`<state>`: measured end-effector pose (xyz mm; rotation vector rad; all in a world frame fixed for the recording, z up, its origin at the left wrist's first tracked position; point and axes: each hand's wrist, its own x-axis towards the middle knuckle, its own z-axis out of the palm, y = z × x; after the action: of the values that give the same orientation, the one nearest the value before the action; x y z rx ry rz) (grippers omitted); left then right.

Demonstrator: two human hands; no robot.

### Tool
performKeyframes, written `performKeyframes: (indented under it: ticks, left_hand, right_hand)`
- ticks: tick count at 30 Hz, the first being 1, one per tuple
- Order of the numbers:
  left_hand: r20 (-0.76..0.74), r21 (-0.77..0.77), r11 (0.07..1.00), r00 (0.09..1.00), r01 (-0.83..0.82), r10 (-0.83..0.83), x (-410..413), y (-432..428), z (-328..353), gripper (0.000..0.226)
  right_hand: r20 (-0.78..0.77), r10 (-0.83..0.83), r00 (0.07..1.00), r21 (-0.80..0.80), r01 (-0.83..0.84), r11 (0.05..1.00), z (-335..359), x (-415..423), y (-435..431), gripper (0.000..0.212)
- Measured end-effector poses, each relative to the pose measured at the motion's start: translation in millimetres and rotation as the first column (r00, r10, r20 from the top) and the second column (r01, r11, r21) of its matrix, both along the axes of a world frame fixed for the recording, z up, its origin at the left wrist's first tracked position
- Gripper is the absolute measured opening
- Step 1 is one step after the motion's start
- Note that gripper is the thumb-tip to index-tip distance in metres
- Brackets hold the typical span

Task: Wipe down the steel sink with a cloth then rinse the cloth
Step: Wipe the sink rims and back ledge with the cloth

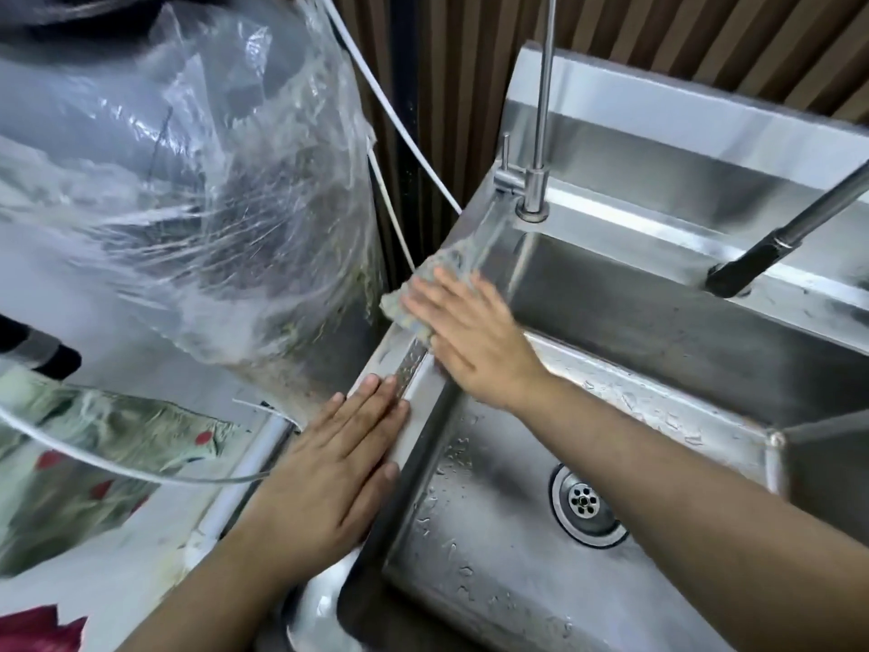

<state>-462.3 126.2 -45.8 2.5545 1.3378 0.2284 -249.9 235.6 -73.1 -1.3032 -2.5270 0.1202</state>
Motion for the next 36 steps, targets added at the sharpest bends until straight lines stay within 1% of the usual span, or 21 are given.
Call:
performKeyframes:
  ticks: [2,3,5,7,8,9,12,14,15,17,19,21,22,24,26,27,28,32,33,34,36]
  left_hand:
    - [-0.005,0.003,1.000,1.000,-0.002,0.002,1.0,1.1,-0.3,0.054]
    - [-0.006,0.008,1.000,1.000,-0.003,0.003,1.3,1.9,-0.5,0.054]
    - [-0.013,0.019,1.000,1.000,-0.001,0.001,1.6,2.2,-0.7,0.055]
    - [-0.008,0.024,1.000,1.000,-0.001,0.001,1.6,0.8,-0.9,0.054]
    - [-0.003,0.021,1.000,1.000,-0.002,0.002,1.8,0.6,-1.1,0.054]
    - [0.002,0.019,1.000,1.000,-0.003,0.003,2.3,0.9,-1.4,0.054]
    - [0.003,0.024,1.000,1.000,-0.008,0.008,1.1,1.0,-2.1,0.055]
    - [0.003,0.022,1.000,1.000,-0.005,0.005,1.2,1.1,-3.0,0.056]
    - [0.008,0.022,1.000,1.000,-0.003,0.003,1.5,1.3,-3.4,0.056]
    - [0.011,0.023,1.000,1.000,-0.005,0.005,2.0,0.5,-3.1,0.055]
    - [0.012,0.024,1.000,1.000,-0.010,0.010,3.0,-0.2,-2.1,0.055]
    - [0.023,0.024,1.000,1.000,-0.007,0.006,2.6,0.5,-2.5,0.053]
    - [0.030,0.025,1.000,1.000,-0.004,0.003,1.9,0.8,-2.7,0.053]
    - [0.033,0.021,1.000,0.999,0.001,-0.002,1.5,1.3,-2.4,0.053]
    - [0.033,0.012,1.000,0.999,0.005,-0.005,1.5,1.7,-2.0,0.054]
    - [0.038,0.012,1.000,0.999,0.006,-0.007,1.2,2.2,-1.9,0.055]
    - [0.043,0.012,1.000,0.999,0.008,-0.008,0.5,2.6,-1.9,0.055]
    - [0.043,0.018,1.000,0.999,-0.003,0.002,-0.7,-4.2,0.8,0.054]
    - [0.048,0.015,1.000,0.999,-0.009,0.008,-2.2,-8.1,1.2,0.054]
    - [0.054,0.008,1.000,0.998,-0.018,0.017,-4.6,-13.2,1.5,0.054]
    - [0.067,-0.011,0.999,0.997,-0.041,0.041,-11.1,-25.5,2.7,0.054]
  right_hand:
    - [0.033,0.091,0.995,-0.045,-0.089,0.995,2.3,6.6,-2.2,0.049]
    - [0.053,0.085,0.995,-0.082,-0.081,0.993,5.4,13.1,8.2,0.050]
    - [0.088,-0.054,0.995,-0.127,0.065,0.990,10.8,25.8,37.7,0.049]
    - [0.114,-0.218,0.969,-0.105,0.230,0.968,14.3,27.3,52.7,0.049]
    - [0.122,-0.250,0.961,-0.083,0.260,0.962,14.5,20.3,46.9,0.050]
    - [0.118,-0.230,0.966,-0.051,0.237,0.970,12.7,10.6,34.2,0.051]
    - [0.031,-0.024,0.999,-0.028,0.025,0.999,3.5,-10.6,-17.3,0.051]
    - [0.058,0.090,0.994,-0.094,-0.084,0.992,6.9,1.6,-13.2,0.050]
    - [0.096,0.087,0.992,-0.106,-0.076,0.991,9.7,11.1,0.1,0.050]
    - [0.122,-0.069,0.990,-0.147,0.087,0.985,14.3,27.5,35.7,0.049]
    - [0.123,-0.283,0.951,-0.174,0.301,0.938,18.6,32.0,63.7,0.048]
    - [0.133,-0.345,0.929,-0.164,0.364,0.917,20.8,18.4,60.1,0.049]
    - [0.136,-0.315,0.939,-0.147,0.334,0.931,19.1,9.3,47.6,0.050]
    - [0.102,-0.134,0.986,-0.097,0.143,0.985,13.3,-3.5,9.9,0.049]
    - [0.065,0.041,0.997,-0.095,-0.035,0.995,14.8,-3.5,-13.9,0.049]
    - [0.085,0.079,0.993,-0.103,-0.070,0.992,18.6,2.3,-6.1,0.049]
    - [0.133,0.059,0.989,-0.096,-0.046,0.994,23.5,8.2,8.8,0.048]
    - [0.353,-0.181,0.918,0.055,0.173,0.983,30.8,29.4,83.8,0.049]
    - [0.362,-0.214,0.907,0.063,0.205,0.977,28.6,32.6,93.8,0.049]
    - [0.327,-0.237,0.915,0.053,0.232,0.971,23.9,33.4,97.4,0.049]
    - [0.181,-0.297,0.938,-0.002,0.302,0.953,17.4,27.5,89.8,0.048]
